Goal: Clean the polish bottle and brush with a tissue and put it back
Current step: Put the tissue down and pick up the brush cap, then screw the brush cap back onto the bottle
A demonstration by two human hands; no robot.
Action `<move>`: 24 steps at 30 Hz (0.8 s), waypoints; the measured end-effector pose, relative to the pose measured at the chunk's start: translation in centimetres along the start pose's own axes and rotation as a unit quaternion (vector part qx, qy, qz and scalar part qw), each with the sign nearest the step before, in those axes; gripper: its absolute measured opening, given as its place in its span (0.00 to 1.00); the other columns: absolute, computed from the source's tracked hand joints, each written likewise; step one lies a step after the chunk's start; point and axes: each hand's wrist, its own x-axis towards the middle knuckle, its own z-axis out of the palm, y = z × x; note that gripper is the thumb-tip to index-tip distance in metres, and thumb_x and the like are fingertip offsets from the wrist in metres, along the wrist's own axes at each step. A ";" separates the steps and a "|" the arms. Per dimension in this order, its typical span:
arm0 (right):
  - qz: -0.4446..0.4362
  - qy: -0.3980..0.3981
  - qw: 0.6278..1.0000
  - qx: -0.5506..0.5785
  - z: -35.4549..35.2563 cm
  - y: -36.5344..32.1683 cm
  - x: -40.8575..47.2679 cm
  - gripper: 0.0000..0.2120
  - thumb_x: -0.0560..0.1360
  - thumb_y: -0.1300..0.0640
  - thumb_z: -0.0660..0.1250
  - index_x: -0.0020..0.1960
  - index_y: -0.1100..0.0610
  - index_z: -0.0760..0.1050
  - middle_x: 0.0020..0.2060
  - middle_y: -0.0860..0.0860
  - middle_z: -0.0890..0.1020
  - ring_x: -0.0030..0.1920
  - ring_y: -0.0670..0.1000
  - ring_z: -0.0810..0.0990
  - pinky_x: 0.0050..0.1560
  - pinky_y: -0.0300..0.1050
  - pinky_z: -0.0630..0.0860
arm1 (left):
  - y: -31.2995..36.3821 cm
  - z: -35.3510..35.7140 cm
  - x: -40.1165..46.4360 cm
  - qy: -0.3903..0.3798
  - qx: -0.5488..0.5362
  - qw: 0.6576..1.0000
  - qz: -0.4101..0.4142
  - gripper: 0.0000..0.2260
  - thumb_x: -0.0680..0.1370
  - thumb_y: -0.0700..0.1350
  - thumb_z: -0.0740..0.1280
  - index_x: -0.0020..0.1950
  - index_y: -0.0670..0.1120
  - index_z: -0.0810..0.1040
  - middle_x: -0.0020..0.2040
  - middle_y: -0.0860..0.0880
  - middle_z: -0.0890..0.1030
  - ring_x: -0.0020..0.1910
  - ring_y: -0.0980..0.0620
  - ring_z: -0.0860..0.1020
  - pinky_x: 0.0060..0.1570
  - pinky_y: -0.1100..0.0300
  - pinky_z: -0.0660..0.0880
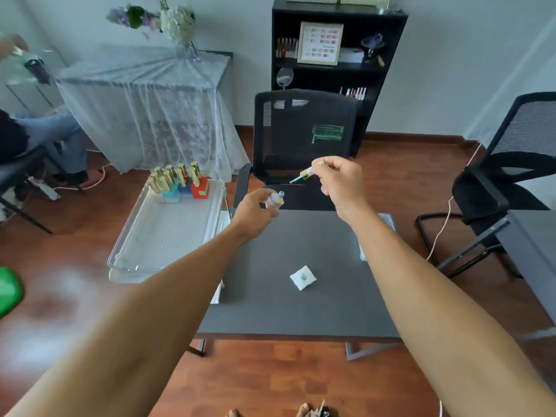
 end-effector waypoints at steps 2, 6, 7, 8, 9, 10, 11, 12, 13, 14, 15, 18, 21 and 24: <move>-0.019 -0.016 1.000 -0.006 0.5 -0.9 -0.2 0.05 0.68 0.60 0.73 0.37 0.52 0.87 0.25 0.43 0.75 0.25 0.45 0.66 0.25 0.37 0.62 | 0.6 -0.4 0.0 0.006 0.009 1.000 0.016 0.09 0.81 0.46 0.73 0.60 0.53 0.81 0.54 0.56 0.81 0.52 0.50 0.82 0.51 0.54 0.81; -0.049 -0.024 0.998 -0.029 1.1 -1.7 -0.7 0.08 0.69 0.61 0.73 0.35 0.51 0.86 0.25 0.41 0.78 0.24 0.41 0.71 0.25 0.30 0.65 | 1.5 -1.0 -0.2 0.016 0.019 0.999 0.029 0.08 0.82 0.48 0.73 0.59 0.57 0.78 0.53 0.58 0.80 0.49 0.51 0.81 0.44 0.62 0.78; -0.050 -0.023 0.998 -0.029 1.1 -1.8 -0.8 0.08 0.69 0.61 0.73 0.35 0.51 0.86 0.25 0.41 0.78 0.24 0.41 0.71 0.26 0.29 0.65 | 1.7 -1.1 -0.2 0.016 0.019 0.999 0.031 0.08 0.82 0.48 0.72 0.59 0.56 0.79 0.53 0.57 0.80 0.49 0.51 0.82 0.43 0.62 0.78; -0.051 -0.022 0.998 -0.028 1.2 -1.8 -0.9 0.08 0.70 0.62 0.73 0.35 0.51 0.86 0.25 0.41 0.78 0.24 0.40 0.72 0.26 0.29 0.65 | 1.8 -1.1 -0.3 0.016 0.019 0.999 0.032 0.08 0.82 0.48 0.72 0.60 0.56 0.79 0.54 0.57 0.81 0.50 0.50 0.82 0.45 0.61 0.79; -0.053 -0.021 0.998 -0.027 1.2 -1.8 -0.9 0.08 0.70 0.62 0.74 0.35 0.51 0.86 0.25 0.40 0.78 0.24 0.40 0.72 0.26 0.29 0.65 | 1.9 -1.1 -0.3 0.014 0.020 0.999 0.031 0.09 0.82 0.48 0.72 0.61 0.55 0.80 0.55 0.56 0.81 0.51 0.49 0.82 0.48 0.59 0.81; -0.055 -0.020 0.998 -0.026 1.2 -1.9 -1.0 0.07 0.70 0.61 0.74 0.36 0.52 0.86 0.25 0.40 0.78 0.24 0.40 0.72 0.26 0.28 0.66 | 2.0 -1.2 -0.3 0.013 0.021 0.999 0.030 0.10 0.82 0.48 0.72 0.63 0.54 0.80 0.56 0.54 0.81 0.52 0.49 0.81 0.50 0.57 0.81; -0.057 -0.019 0.998 -0.026 1.2 -1.9 -1.1 0.07 0.70 0.61 0.74 0.36 0.52 0.86 0.25 0.40 0.79 0.25 0.40 0.72 0.26 0.28 0.66 | 2.1 -1.1 -0.4 0.012 0.023 0.999 0.030 0.11 0.82 0.49 0.72 0.64 0.53 0.80 0.57 0.54 0.81 0.52 0.49 0.81 0.52 0.56 0.81; -0.059 -0.019 0.998 -0.026 1.3 -1.9 -1.1 0.06 0.70 0.61 0.73 0.37 0.52 0.86 0.26 0.41 0.79 0.25 0.40 0.72 0.26 0.29 0.66 | 2.2 -1.1 -0.5 0.011 0.024 0.999 0.030 0.11 0.82 0.49 0.72 0.65 0.52 0.80 0.57 0.53 0.81 0.52 0.48 0.81 0.51 0.57 0.81; -0.061 -0.019 0.998 -0.027 1.3 -1.9 -1.2 0.06 0.70 0.61 0.73 0.37 0.52 0.86 0.26 0.41 0.80 0.25 0.39 0.73 0.26 0.29 0.66 | 2.3 -1.1 -0.6 0.010 0.023 0.999 0.031 0.11 0.83 0.50 0.71 0.65 0.52 0.81 0.58 0.53 0.82 0.52 0.48 0.82 0.50 0.58 0.80; -0.061 -0.019 0.998 -0.029 1.3 -1.9 -1.2 0.06 0.71 0.61 0.73 0.38 0.52 0.86 0.27 0.41 0.80 0.25 0.39 0.73 0.26 0.29 0.67 | 2.4 -1.1 -0.7 0.010 0.023 0.999 0.032 0.11 0.83 0.50 0.71 0.65 0.52 0.81 0.58 0.53 0.81 0.52 0.48 0.82 0.49 0.59 0.79; -0.062 -0.019 0.997 -0.032 1.3 -1.8 -1.3 0.06 0.71 0.61 0.73 0.38 0.52 0.86 0.26 0.41 0.80 0.26 0.39 0.73 0.26 0.29 0.67 | 2.5 -1.1 -0.7 0.010 0.022 0.999 0.033 0.11 0.83 0.49 0.71 0.65 0.52 0.81 0.58 0.53 0.81 0.52 0.48 0.82 0.48 0.60 0.79; -0.060 -0.018 0.997 -0.034 1.2 -1.7 -1.4 0.06 0.71 0.62 0.73 0.39 0.53 0.86 0.25 0.41 0.79 0.25 0.40 0.72 0.26 0.30 0.66 | 2.8 -1.1 -0.9 0.009 0.018 0.999 0.036 0.12 0.83 0.48 0.71 0.66 0.51 0.80 0.59 0.53 0.81 0.53 0.48 0.81 0.51 0.57 0.80; -0.058 -0.020 0.997 -0.035 1.1 -1.7 -1.5 0.05 0.71 0.62 0.73 0.40 0.54 0.86 0.25 0.40 0.78 0.25 0.40 0.71 0.26 0.31 0.66 | 3.1 -1.2 -1.1 0.007 0.016 0.999 0.037 0.12 0.83 0.48 0.71 0.66 0.50 0.80 0.58 0.53 0.80 0.54 0.48 0.81 0.55 0.54 0.81; -0.059 -0.021 0.997 -0.046 1.1 -1.6 -1.7 0.05 0.72 0.61 0.73 0.41 0.53 0.86 0.26 0.40 0.79 0.26 0.40 0.73 0.26 0.30 0.67 | 3.4 -1.2 -1.2 0.004 0.013 0.999 0.037 0.12 0.83 0.47 0.71 0.66 0.50 0.81 0.58 0.53 0.80 0.55 0.48 0.81 0.56 0.52 0.82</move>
